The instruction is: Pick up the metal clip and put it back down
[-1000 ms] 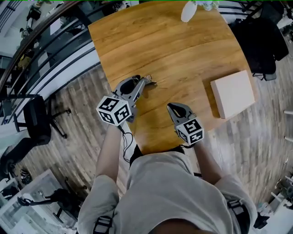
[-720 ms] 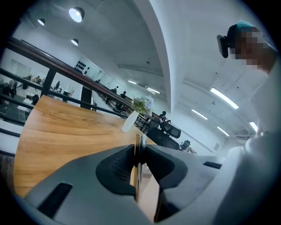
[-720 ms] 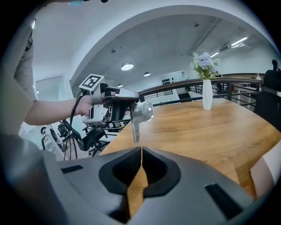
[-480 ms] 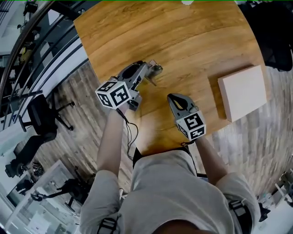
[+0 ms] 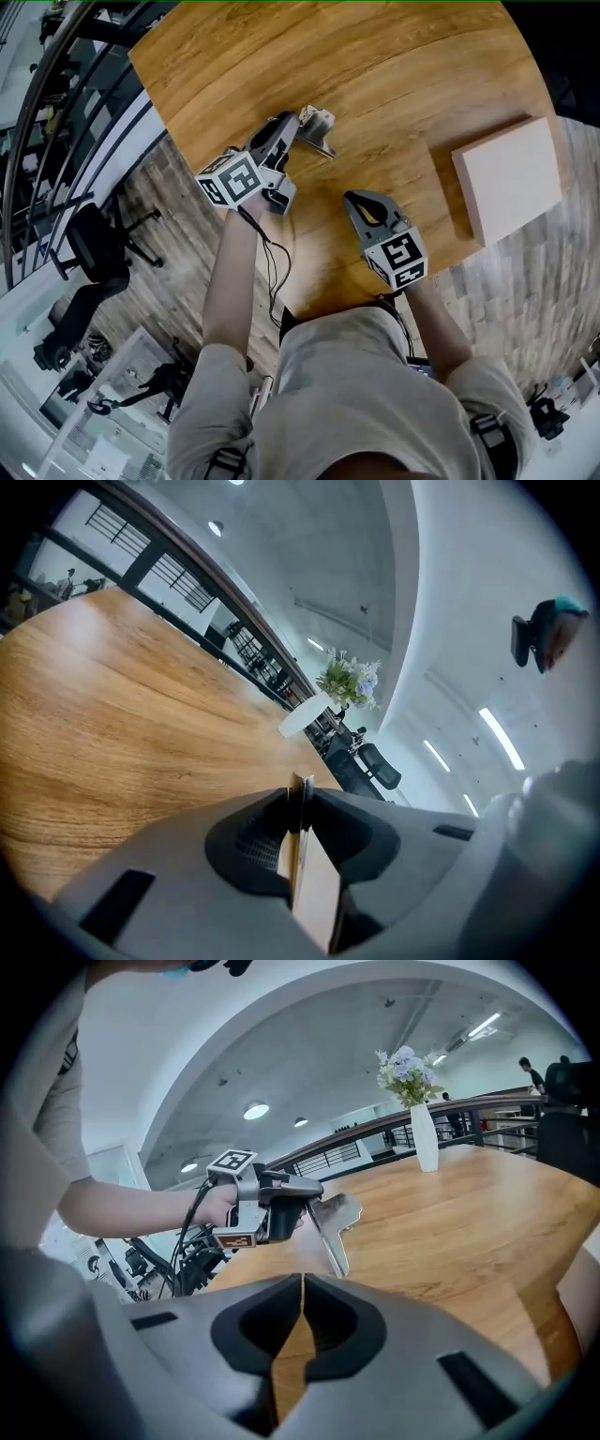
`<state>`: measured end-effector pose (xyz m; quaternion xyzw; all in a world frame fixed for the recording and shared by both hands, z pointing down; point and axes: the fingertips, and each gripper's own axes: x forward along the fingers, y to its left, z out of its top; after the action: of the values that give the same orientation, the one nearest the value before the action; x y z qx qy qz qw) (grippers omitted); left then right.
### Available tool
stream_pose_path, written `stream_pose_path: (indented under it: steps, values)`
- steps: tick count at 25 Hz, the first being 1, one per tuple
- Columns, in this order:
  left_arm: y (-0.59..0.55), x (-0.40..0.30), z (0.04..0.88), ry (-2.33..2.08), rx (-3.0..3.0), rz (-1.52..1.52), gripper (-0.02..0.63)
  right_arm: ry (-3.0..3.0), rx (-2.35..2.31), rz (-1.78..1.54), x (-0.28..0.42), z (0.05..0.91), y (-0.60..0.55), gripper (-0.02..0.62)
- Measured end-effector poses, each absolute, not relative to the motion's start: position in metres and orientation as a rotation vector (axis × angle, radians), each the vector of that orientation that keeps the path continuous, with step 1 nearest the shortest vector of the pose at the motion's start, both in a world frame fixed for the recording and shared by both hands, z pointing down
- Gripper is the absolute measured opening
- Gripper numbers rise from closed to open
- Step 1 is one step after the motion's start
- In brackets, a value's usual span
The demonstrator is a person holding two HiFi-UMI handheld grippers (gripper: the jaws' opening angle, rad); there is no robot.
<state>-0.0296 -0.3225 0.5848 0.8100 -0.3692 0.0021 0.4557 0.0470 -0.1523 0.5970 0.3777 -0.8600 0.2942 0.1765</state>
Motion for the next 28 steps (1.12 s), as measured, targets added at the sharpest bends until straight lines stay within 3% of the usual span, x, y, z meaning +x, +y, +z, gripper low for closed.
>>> stream_pose_path:
  steps: [13,28]
  values:
    - [-0.326,-0.022,0.620,-0.918,1.846,-0.070,0.094,-2.401,1.153,0.921,0.059,0.610,-0.159,0.032]
    - [-0.314,-0.033,0.652,-1.042,1.732,0.082,0.126,-2.395,1.139,0.925,0.063,0.607,-0.157,0.032]
